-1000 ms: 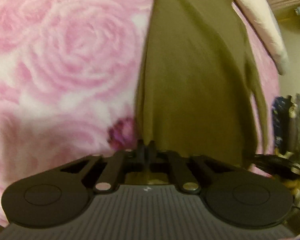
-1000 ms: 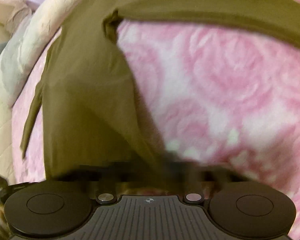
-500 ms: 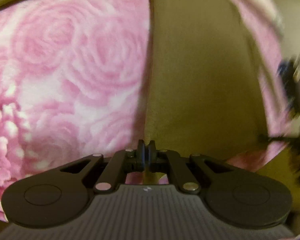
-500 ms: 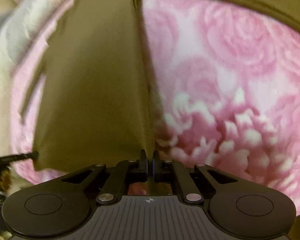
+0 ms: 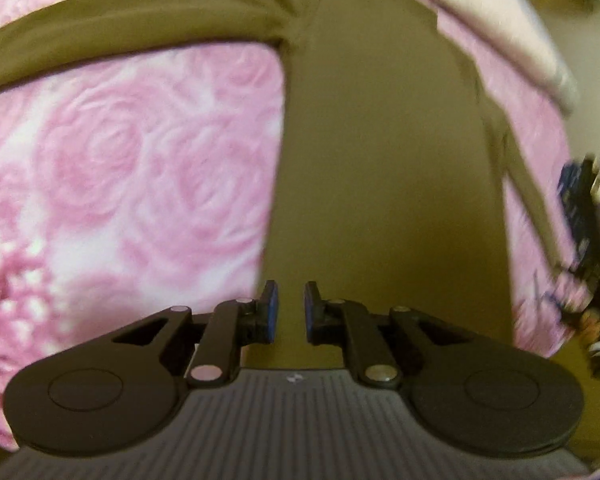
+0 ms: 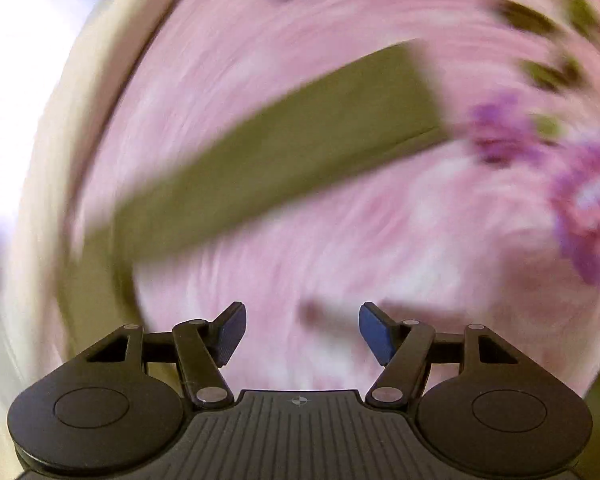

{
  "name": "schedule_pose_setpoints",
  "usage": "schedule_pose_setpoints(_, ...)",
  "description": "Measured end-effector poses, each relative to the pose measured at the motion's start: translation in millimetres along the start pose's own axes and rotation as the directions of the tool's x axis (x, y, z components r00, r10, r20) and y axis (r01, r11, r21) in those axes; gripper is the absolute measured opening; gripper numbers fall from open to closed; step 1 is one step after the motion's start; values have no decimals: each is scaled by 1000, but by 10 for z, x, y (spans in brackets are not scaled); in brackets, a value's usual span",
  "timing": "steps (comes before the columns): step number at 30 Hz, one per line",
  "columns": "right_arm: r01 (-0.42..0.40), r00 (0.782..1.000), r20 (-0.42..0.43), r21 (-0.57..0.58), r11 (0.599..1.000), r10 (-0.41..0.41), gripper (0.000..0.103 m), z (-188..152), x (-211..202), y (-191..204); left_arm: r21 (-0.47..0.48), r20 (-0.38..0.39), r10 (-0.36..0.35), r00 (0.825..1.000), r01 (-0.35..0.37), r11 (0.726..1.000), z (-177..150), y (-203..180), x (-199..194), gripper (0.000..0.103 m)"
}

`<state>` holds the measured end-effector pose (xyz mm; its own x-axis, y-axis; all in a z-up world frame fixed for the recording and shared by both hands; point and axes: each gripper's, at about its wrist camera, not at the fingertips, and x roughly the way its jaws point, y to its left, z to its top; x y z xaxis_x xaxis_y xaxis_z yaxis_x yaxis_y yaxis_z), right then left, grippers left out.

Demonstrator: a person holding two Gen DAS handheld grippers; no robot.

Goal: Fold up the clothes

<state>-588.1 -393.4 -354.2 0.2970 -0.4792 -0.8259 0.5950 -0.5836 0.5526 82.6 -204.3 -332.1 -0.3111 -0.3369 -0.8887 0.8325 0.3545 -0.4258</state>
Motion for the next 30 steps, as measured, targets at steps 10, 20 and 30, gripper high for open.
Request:
schedule_pose_setpoints(10,-78,978,206,204,976,35,4,739,229,-352,-117,43,-64,997,69,991,198,-342,491,8)
schedule_pose_setpoints(20,-18,917,381,-262,965,121,4,953,-25,209,-112,3,-71,997,71,991,197,-471,709,8)
schedule_pose_setpoints(30,219,918,353,-68,973,-182,86,1009,304,208,-216,215,89,972,-42,976,230,-61,188,35)
